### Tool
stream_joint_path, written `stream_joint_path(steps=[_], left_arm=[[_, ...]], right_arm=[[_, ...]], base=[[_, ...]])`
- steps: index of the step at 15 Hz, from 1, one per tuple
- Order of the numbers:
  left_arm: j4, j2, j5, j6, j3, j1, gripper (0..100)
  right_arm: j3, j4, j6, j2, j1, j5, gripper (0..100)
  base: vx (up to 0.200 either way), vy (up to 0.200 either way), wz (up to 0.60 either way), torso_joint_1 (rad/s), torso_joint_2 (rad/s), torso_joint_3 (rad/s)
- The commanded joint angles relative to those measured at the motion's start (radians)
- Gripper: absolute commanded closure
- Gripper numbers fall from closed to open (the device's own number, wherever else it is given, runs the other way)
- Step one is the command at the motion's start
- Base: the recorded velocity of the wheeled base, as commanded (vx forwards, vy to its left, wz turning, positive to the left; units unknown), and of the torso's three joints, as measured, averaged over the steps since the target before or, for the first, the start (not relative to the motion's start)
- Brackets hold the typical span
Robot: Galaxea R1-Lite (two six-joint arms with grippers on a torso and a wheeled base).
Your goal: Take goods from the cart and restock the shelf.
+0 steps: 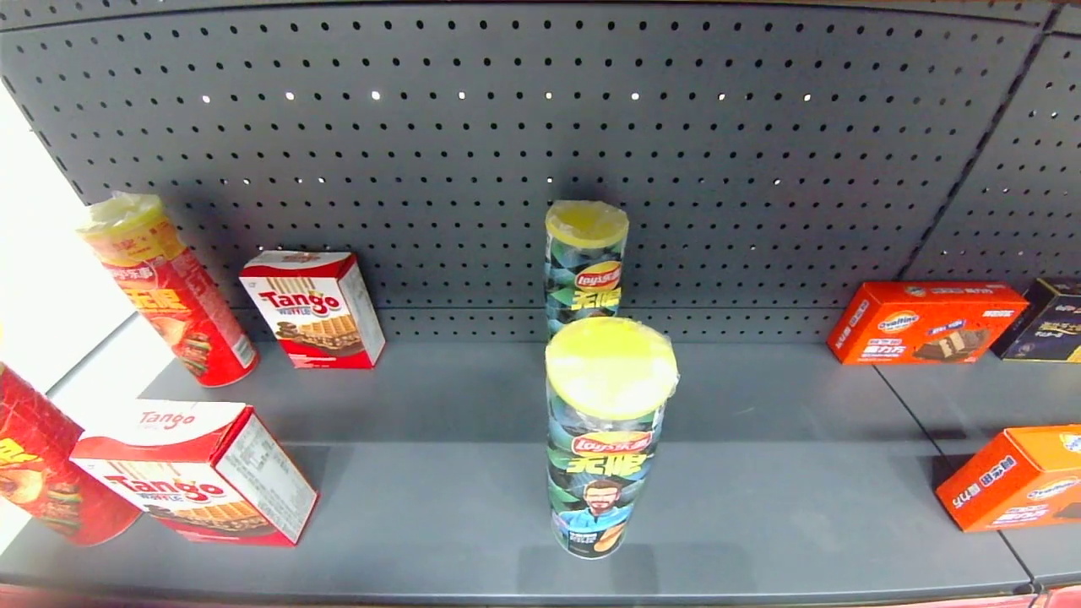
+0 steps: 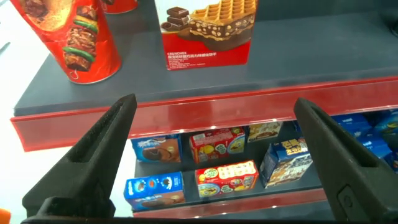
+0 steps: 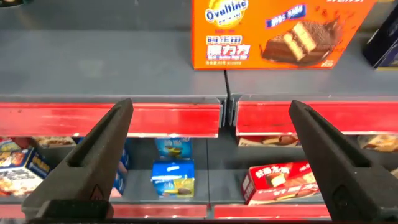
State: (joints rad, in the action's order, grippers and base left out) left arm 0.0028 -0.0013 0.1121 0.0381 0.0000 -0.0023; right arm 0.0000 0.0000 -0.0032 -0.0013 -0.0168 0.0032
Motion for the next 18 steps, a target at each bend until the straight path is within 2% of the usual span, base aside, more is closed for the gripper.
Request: stream_joint_path(steps=[1,18], left_arm=[[0.000,0.001,0.000,-0.001,0.000,0.001,0],[0.000,0.001,0.003,0.002,0.000,0.001,0]], right_arm=[[0.000,0.000,0.000,0.001,0.001,0.000,0],[0.000,0.000,0.000,0.003,0.001,0.000,0]], base=[[0.000,0.000,0.00,0.000,0.00,0.000],[-0.012,0.000,0.00,0.000,0.00,0.000]])
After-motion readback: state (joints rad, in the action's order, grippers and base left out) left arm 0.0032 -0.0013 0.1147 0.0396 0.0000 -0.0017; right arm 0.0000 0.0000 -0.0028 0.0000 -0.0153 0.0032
